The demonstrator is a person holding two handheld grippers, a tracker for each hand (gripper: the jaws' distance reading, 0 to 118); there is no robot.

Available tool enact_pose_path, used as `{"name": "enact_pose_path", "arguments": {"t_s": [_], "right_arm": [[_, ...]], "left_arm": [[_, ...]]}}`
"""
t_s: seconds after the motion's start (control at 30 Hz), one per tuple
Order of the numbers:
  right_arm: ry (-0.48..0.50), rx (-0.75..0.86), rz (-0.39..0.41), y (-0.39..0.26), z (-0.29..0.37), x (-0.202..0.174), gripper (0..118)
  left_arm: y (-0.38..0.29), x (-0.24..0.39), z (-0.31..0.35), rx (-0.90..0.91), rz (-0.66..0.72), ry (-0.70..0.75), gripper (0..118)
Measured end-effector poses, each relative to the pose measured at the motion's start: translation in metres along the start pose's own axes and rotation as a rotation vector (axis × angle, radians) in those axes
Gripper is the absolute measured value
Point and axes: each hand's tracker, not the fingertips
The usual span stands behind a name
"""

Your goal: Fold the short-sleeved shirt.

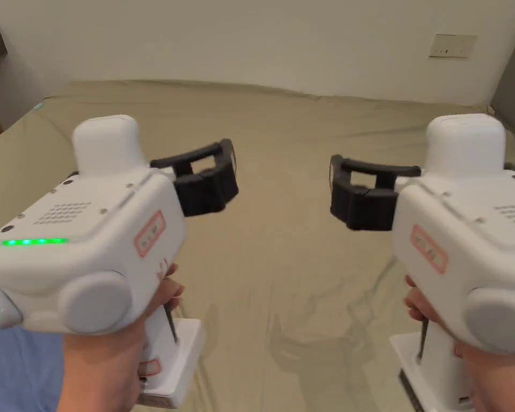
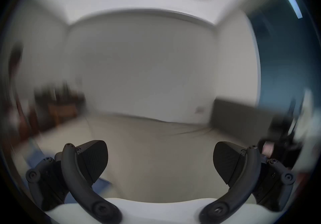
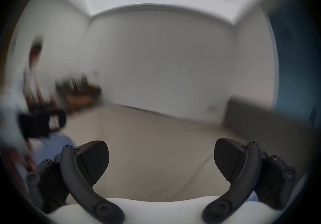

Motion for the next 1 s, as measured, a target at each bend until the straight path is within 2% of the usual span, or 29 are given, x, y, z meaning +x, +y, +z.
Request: {"name": "enact_pose_path", "arguments": {"t_s": [0.03,0.07,0.1,0.17,0.23,0.3,0.43,0.73,1.0], "right_arm": [[0.023,0.023,-0.056,-0.001,0.001,0.005,118],[-0.003,0.056,-0.039,-0.004,0.002,0.005,118],[-0.055,0.09,0.022,-0.005,0.003,0.001,118],[-0.169,0.148,0.201,-0.01,0.004,-0.012,118],[-0.195,0.172,0.31,-0.013,0.005,-0.018,118],[-0.196,0.164,0.333,-0.013,0.006,-0.027,118],[-0.194,0.173,0.325,-0.014,0.008,-0.03,118],[-0.217,0.189,0.304,-0.013,0.011,-0.026,118],[-0.226,0.185,0.317,-0.015,0.01,-0.027,118]], "left_arm": [[-0.002,0.001,0.002,0.035,-0.072,0.036,117],[-0.004,0.005,0.006,0.099,-0.18,0.038,117],[-0.012,0.011,0.007,0.146,-0.29,0.053,117],[-0.016,0.025,0.008,0.167,-0.484,0.129,117],[-0.02,0.034,0.008,0.155,-0.558,0.125,117],[-0.024,0.038,0.007,0.16,-0.568,0.137,117],[-0.027,0.044,0.006,0.157,-0.583,0.177,117],[-0.029,0.044,0.009,0.162,-0.601,0.176,117],[-0.027,0.043,0.009,0.161,-0.586,0.161,117]]}}
